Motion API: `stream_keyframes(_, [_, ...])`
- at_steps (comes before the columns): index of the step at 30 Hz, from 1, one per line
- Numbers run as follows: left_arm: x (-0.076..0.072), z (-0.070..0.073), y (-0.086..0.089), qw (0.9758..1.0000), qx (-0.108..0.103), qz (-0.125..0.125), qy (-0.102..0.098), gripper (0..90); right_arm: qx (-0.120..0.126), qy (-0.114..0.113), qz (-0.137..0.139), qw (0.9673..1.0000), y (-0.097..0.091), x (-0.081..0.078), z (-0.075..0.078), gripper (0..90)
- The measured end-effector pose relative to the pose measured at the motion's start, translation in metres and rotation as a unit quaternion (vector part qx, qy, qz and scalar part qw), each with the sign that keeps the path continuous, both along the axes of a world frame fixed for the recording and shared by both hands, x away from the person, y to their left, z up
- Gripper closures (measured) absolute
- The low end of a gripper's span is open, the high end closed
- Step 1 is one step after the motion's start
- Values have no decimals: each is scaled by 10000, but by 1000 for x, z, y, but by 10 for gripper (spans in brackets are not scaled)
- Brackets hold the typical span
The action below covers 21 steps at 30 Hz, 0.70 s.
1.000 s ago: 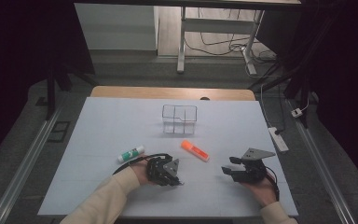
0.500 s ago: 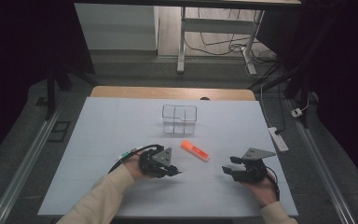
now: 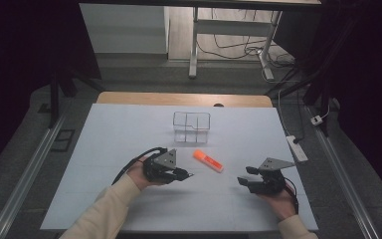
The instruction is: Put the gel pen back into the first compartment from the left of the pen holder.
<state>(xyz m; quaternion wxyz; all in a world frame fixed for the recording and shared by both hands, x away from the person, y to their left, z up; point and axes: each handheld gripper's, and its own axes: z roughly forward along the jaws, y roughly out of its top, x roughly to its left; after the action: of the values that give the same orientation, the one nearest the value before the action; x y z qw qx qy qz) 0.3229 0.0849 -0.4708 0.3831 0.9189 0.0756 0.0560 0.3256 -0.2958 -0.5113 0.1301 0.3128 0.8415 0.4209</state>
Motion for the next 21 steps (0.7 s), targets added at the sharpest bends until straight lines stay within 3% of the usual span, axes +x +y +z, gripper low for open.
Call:
stream_keyframes(2, [0, 2, 2, 10000, 3, 68, -30, 804, -3, -5, -2, 10000, 0, 0, 0, 408])
stream_keyframes(11, [0, 11, 12, 9987, -363, 355, -16, 803, -44, -43, 15, 10000, 0, -1, 1, 406])
stream_keyframes(21, [7, 18, 29, 9926, -897, 813, 96, 803, -74, -37, 22, 10000, 0, 0, 0, 405])
